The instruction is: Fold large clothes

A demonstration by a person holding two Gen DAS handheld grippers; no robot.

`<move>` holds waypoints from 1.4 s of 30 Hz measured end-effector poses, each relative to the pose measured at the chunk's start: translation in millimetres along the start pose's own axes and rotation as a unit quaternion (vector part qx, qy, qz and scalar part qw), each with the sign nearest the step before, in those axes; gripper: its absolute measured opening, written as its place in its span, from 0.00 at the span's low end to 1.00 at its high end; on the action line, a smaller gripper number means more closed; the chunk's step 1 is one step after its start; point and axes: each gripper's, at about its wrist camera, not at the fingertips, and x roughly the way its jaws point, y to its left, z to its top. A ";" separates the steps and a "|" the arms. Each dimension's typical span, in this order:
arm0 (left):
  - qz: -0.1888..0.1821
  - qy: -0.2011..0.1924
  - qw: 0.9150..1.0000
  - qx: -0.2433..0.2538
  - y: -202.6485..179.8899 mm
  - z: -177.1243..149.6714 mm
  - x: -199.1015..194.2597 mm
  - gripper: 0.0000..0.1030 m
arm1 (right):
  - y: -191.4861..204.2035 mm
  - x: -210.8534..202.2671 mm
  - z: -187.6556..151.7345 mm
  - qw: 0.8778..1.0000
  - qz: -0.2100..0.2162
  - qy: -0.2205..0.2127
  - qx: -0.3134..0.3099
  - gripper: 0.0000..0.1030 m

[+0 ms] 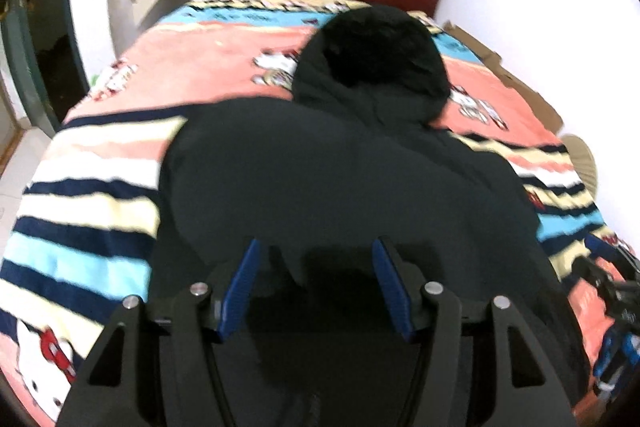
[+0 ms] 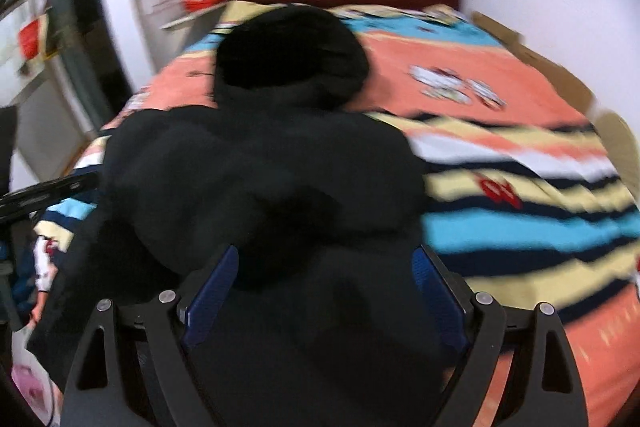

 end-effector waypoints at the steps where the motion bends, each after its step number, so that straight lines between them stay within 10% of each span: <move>1: 0.005 -0.006 1.000 -0.003 6.7 7.7 3.0 0.56 | 10.7 4.6 6.5 1.000 0.011 -0.002 -0.009 0.85; 10: 0.029 0.002 0.999 -0.015 36.9 35.8 61.7 0.56 | 81.9 83.4 10.3 0.992 0.009 0.034 -0.119 0.85; 19: 0.017 0.039 0.999 0.029 6.8 -23.3 90.0 0.56 | 25.3 106.7 17.2 0.994 -0.055 0.032 -0.084 0.90; 30: 0.021 -0.016 0.998 0.057 -12.1 22.6 45.1 0.56 | 12.6 84.1 30.5 0.997 -0.026 0.017 -0.070 0.88; 42: 0.029 0.022 0.999 0.036 5.3 1.0 117.4 0.59 | -8.1 145.1 16.6 0.997 -0.025 0.052 -0.059 0.92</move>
